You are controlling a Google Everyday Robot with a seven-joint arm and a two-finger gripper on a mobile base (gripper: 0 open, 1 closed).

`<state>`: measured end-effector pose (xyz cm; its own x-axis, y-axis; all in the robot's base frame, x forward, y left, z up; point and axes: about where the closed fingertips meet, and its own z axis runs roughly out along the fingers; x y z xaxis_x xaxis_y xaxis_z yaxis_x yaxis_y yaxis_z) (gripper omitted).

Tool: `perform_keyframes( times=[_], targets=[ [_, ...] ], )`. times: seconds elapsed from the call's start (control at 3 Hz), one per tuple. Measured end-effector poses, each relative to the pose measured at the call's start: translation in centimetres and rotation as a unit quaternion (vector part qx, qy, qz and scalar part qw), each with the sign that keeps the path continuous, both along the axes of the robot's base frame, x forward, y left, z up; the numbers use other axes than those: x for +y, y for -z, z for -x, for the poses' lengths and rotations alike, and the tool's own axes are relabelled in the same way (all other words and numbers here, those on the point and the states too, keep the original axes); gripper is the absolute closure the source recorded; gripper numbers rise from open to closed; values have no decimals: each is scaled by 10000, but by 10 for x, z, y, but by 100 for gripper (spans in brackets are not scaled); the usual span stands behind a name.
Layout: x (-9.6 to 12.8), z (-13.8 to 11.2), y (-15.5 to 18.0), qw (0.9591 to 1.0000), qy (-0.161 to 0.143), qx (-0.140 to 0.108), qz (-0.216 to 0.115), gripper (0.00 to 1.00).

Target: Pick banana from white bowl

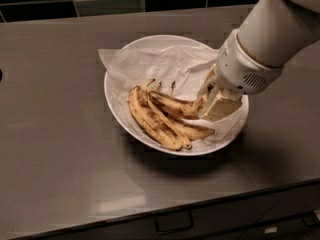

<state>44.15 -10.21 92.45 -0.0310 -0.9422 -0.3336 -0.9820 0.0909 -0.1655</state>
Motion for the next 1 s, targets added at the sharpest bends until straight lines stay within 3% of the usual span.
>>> perform_keyframes(
  times=[1.0],
  targets=[
    [1,34,-45,9953,-624,-580,-463,100]
  ],
)
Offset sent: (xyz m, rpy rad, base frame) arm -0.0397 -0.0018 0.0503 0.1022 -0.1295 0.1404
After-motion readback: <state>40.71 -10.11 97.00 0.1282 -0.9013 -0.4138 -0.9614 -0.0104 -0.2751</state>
